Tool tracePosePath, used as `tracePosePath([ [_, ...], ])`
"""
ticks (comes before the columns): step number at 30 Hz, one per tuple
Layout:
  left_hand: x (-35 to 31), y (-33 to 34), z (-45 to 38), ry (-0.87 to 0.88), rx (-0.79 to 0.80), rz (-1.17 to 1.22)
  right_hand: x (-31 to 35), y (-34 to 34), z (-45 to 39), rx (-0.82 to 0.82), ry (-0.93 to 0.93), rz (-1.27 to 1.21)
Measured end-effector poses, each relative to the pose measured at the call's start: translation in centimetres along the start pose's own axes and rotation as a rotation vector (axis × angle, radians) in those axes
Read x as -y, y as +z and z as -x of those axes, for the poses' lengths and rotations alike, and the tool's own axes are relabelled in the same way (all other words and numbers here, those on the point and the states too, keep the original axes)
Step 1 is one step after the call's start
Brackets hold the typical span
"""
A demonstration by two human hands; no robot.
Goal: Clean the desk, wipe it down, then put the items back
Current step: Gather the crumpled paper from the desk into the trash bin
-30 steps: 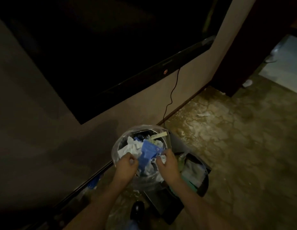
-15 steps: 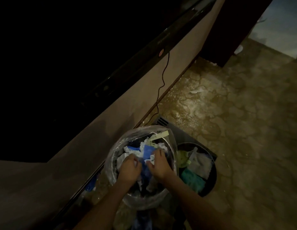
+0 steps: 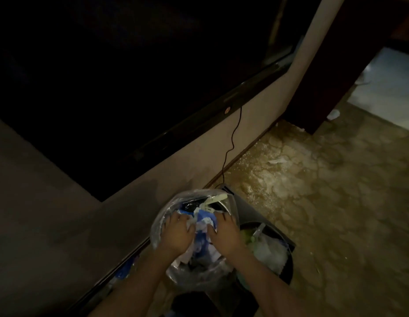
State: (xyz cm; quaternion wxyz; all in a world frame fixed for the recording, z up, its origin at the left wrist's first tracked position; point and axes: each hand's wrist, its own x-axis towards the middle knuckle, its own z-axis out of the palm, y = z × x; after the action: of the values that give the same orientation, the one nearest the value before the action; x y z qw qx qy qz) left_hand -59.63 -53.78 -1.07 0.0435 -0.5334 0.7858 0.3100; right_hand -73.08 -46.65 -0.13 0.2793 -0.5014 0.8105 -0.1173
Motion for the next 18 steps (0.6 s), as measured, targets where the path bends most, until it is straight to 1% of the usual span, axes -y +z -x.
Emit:
tracePosePath([
  [5,-1.7,-2.6,6.0,-0.007,-0.153,-0.056,0.3,-4.0,3.5,-0.018,-0.156,-0.005],
  [9,-2.6,-2.6,13.3,-0.090,-0.211,-0.080,0.2,-5.6,8.4,0.039,-0.294,0.042],
  [13,-2.0,-1.7,21.1,-0.198,-0.284,-0.055,0.9,-5.2,14.1,0.098,-0.420,0.096],
  [18,1.0,-0.4,32.1,-0.377,-0.401,-0.022,4.2,-2.3,21.4,0.193,-0.580,0.160],
])
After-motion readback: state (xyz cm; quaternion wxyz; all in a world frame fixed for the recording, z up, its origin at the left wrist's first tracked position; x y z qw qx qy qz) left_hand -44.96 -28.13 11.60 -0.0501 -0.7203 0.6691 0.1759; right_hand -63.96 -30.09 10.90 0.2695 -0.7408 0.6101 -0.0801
